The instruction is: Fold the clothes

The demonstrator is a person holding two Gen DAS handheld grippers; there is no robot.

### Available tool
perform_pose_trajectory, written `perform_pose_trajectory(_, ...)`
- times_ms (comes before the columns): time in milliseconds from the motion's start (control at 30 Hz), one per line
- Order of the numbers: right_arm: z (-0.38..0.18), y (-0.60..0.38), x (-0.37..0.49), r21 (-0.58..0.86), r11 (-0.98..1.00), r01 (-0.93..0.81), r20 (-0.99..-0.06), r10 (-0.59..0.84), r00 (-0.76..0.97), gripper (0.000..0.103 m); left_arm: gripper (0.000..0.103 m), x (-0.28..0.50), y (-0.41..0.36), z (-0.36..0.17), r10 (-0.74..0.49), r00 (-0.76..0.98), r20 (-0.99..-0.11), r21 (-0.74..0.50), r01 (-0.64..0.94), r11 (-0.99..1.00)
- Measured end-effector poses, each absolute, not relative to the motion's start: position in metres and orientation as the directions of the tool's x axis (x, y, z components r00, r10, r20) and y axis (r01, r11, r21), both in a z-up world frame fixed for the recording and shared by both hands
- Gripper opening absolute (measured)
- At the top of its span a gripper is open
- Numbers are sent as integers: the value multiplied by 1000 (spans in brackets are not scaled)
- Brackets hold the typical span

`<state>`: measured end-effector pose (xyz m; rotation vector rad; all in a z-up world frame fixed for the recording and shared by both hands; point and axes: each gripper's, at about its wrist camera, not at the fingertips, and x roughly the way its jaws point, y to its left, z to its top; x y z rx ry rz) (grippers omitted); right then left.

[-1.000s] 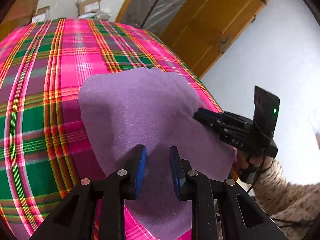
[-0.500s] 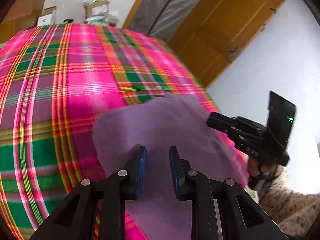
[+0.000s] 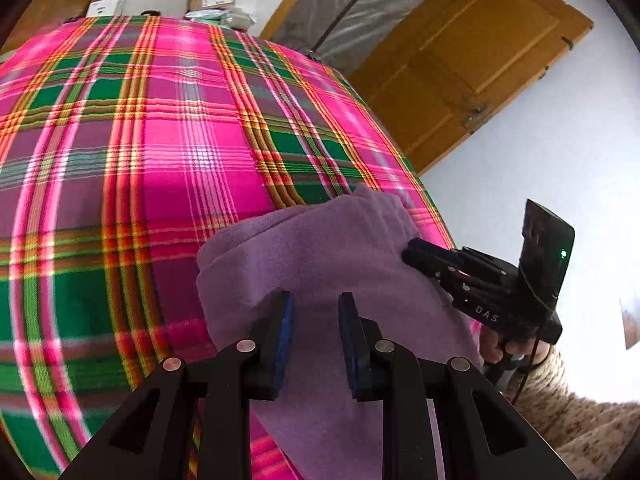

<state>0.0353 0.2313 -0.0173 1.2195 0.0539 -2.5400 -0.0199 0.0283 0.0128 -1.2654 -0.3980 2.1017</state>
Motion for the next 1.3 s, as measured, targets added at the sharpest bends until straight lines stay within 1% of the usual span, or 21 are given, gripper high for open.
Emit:
perform_pose_trajectory(100, -6, 234, 49, 106, -950, 294, -754, -269, -599, 21, 24, -3, 27, 22, 667, -335, -665, -545, -393, -741)
perform_pose_trajectory(300, 3, 234, 94, 85, -938, 337, -745, -284, -603, 21, 24, 41, 32, 27, 652, -316, -689, -508, -432, -745)
perform_pose_trajectory(533, -9, 237, 124, 102, -935, 339, -749, -297, -592, 21, 24, 70, 39, 18, 597, -347, -724, -423, -460, -781)
perform_pose_trajectory(600, -13, 237, 127, 100, -938, 332, -747, -292, -598, 21, 24, 73, 38, 16, 597, -361, -717, -418, -463, -782)
perform_pose_trajectory(767, -21, 232, 132, 66, -941, 331, -739, -269, -618, 21, 25, 85, 42, 11, 569, -414, -711, -349, -494, -796)
perform_pose_trajectory(933, -12, 238, 133, 85, -946, 312, -749, -268, -606, 21, 25, 88, 41, 21, 555, -383, -739, -358, -474, -804)
perform_pose_trajectory(1033, -2, 239, 147, 83, -945, 317, -732, -274, -624, 21, 25, 97, 42, 17, 545, -359, -758, -355, -475, -805)
perform_pose_trajectory(1167, -14, 237, 158, 78, -942, 326, -749, -271, -604, 21, 25, 101, 40, 8, 547, -359, -756, -368, -457, -809)
perform_pose_trajectory(1300, -20, 240, 158, 103, -946, 306, -739, -279, -614, 21, 25, 100, 40, 7, 545, -364, -755, -361, -464, -809)
